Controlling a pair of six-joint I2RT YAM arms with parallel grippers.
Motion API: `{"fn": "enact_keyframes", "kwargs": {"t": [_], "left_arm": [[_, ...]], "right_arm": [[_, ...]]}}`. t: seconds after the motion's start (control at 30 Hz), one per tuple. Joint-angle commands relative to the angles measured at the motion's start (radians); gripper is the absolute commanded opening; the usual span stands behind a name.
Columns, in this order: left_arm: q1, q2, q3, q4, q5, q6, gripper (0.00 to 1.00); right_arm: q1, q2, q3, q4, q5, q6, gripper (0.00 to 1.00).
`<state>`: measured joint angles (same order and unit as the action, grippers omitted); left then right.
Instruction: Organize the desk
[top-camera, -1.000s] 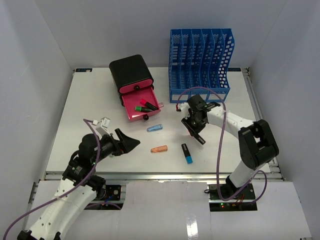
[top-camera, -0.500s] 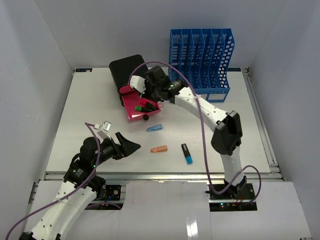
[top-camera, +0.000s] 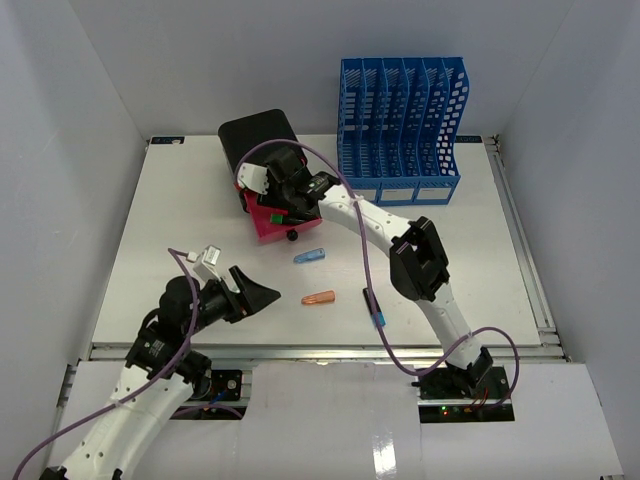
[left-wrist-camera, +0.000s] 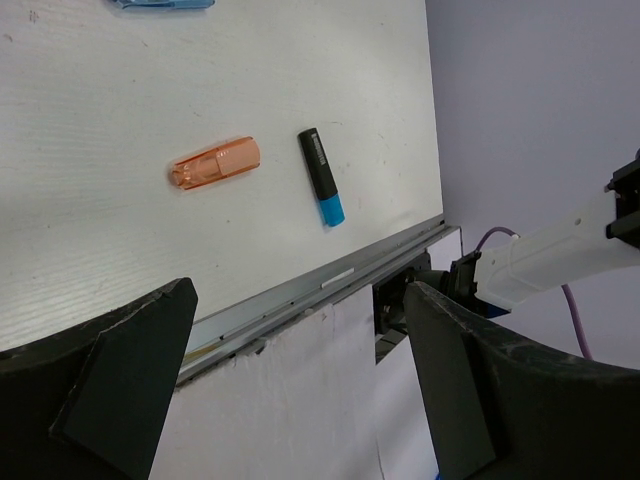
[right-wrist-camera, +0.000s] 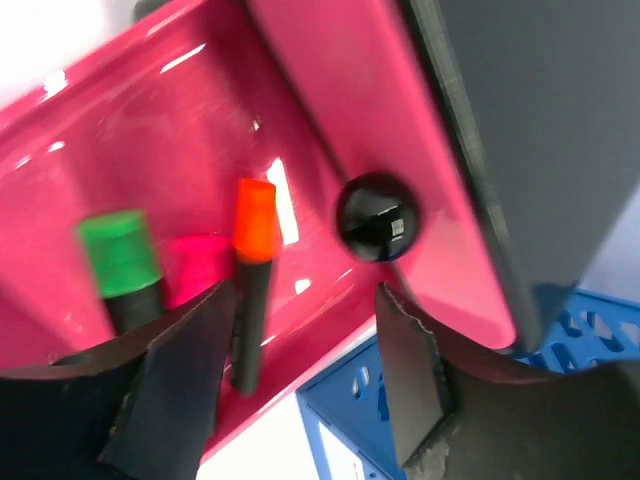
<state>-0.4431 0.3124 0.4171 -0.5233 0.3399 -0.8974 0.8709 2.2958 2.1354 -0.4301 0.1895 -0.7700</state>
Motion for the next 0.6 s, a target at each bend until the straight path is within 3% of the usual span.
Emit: {"fn": "enact_keyframes", "kwargs": {"t": [0.0, 0.2, 0.33, 0.43, 0.57], "left_arm": [[0.001, 0.061, 0.012, 0.012, 0.034, -0.04, 0.95], [-0.001, 0.164, 0.028, 0.102, 0.094, -0.065, 0.93], [-0.036, 0.237, 0.039, 0.178, 0.1, -0.088, 0.92], [-0.142, 0.336, 0.054, 0.245, 0.037, -0.111, 0.92], [-0.363, 0.524, 0.144, 0.285, -0.155, -0.139, 0.92]], "right_arm": [[-0.003, -0.071, -0.009, 0.094, 0.016, 0.017, 0.68], [-0.053, -0.299, -0.148, 0.037, -0.075, 0.115, 0.73], [-0.181, -0.554, -0.392, -0.078, -0.384, 0.169, 0.8], [-0.304, -0.727, -0.649, -0.103, -0.621, 0.195, 0.8], [-0.425, -0.943, -0.906, -0.081, -0.751, 0.229, 0.8]]}}
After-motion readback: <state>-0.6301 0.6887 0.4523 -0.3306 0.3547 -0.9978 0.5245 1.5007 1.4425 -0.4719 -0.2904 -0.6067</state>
